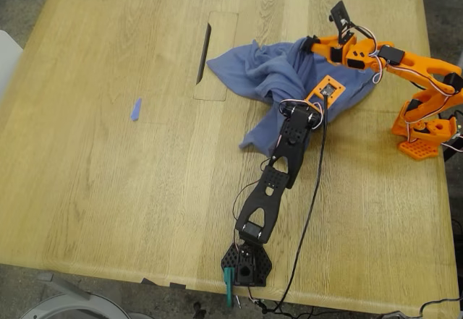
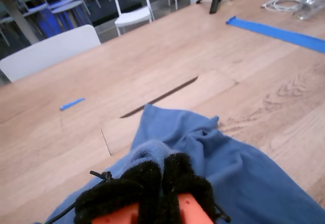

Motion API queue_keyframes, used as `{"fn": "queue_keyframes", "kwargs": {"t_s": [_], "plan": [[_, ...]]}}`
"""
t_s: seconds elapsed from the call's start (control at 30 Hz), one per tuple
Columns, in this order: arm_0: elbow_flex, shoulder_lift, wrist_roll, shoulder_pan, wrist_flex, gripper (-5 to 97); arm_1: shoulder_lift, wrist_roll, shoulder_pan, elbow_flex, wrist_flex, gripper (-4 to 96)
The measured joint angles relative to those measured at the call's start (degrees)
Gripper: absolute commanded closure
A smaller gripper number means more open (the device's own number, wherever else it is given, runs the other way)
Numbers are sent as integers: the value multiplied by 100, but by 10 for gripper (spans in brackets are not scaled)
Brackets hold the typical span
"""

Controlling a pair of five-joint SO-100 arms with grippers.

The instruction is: Fold a T-shirt

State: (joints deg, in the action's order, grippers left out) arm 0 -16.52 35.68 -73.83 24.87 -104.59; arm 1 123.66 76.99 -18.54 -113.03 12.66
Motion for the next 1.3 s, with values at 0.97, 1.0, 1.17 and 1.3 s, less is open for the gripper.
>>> {"fn": "queue_keyframes", "kwargs": {"t_s": [0.97,1.0,1.17,1.3], "plan": [[1257,3858,123,-659,26,918,26,0,580,2364,-316,915],[1257,3981,141,-677,97,918,26,0,615,2426,-369,915],[1257,4324,220,-694,466,918,9,0,835,2681,-659,915],[1257,4474,220,-694,861,918,-185,0,976,3059,-932,915]]}}
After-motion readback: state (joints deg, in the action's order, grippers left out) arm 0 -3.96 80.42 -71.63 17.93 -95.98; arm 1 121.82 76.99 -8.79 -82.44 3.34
